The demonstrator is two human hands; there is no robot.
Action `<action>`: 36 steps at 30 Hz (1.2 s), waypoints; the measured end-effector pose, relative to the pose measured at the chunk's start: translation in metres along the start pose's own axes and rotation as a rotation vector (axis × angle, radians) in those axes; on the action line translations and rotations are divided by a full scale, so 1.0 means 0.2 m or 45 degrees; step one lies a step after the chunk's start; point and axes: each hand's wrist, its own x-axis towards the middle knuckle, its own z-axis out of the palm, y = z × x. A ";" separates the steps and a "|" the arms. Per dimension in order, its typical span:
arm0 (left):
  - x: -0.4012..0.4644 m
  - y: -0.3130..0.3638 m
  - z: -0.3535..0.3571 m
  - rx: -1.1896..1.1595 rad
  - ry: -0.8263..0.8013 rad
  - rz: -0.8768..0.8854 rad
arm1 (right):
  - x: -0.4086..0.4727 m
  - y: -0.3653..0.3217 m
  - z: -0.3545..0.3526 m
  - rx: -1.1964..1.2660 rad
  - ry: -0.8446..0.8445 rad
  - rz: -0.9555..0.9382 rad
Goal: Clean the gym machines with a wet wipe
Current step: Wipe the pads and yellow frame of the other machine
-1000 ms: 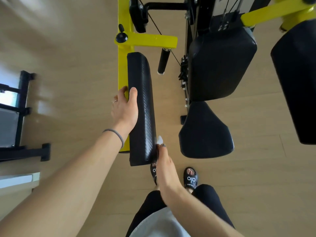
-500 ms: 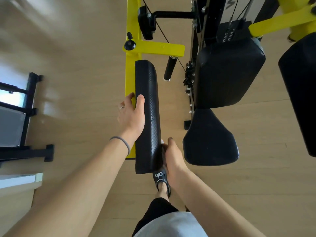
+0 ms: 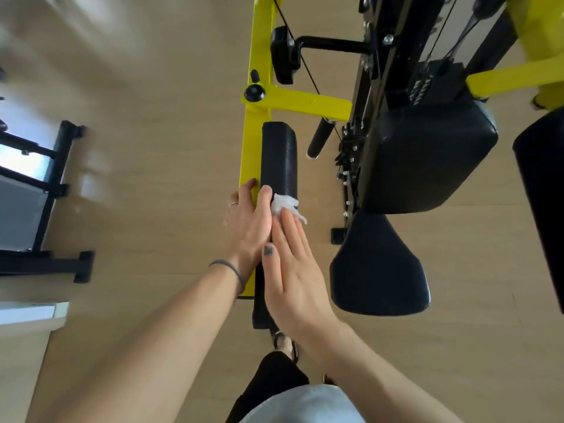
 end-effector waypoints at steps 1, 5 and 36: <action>0.00 -0.01 0.00 0.066 -0.004 0.058 | 0.08 0.01 -0.01 -0.055 -0.002 -0.033; -0.01 0.02 -0.04 -0.134 -0.042 -0.015 | 0.37 0.02 -0.10 -0.169 -0.034 -0.016; 0.05 -0.36 -0.38 0.367 -0.567 1.485 | 0.20 -0.25 0.15 -0.408 0.299 0.408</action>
